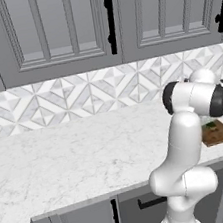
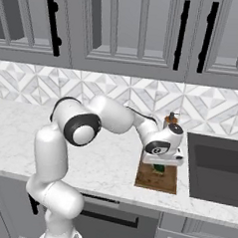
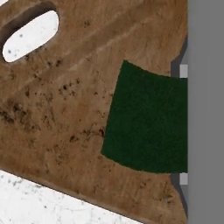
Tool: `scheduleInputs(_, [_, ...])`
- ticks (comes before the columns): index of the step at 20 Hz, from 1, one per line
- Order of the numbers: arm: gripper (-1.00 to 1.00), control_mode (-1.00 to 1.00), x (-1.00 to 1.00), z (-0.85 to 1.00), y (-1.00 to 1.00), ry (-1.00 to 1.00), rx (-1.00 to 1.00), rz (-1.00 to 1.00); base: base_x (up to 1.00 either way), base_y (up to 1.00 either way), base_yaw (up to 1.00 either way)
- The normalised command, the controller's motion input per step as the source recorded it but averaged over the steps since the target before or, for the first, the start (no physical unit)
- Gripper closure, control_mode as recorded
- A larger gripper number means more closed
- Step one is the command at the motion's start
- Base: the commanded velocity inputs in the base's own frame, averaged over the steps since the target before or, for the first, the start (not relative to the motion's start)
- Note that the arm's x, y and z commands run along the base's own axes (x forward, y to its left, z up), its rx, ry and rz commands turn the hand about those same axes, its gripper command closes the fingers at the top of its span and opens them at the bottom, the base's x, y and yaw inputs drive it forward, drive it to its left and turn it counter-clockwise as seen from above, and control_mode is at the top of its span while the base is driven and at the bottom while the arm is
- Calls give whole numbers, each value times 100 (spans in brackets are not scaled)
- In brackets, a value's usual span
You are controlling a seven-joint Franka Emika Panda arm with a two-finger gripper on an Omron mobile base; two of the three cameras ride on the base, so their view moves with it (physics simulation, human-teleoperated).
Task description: Pick up the sponge from the counter and clean the cutting board by briefly scrubbing or pressing down on the cutting board. Once finished, release the sponge.
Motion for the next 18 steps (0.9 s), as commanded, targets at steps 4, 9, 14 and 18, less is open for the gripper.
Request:
scheduleInputs(4, [100, -100, -52, -2, 0, -1, 0, 0, 0, 0, 0])
scheduleInputs(9, [100, -100, -56, 0, 0, 0, 0, 0, 0, 0, 0])
scheduleInputs(14, [100, -100, -58, -2, 0, 0, 0, 0, 0, 0, 0])
scheduleInputs(18, [100, -100, -54, -3, 0, 0, 0, 0, 0, 0, 0])
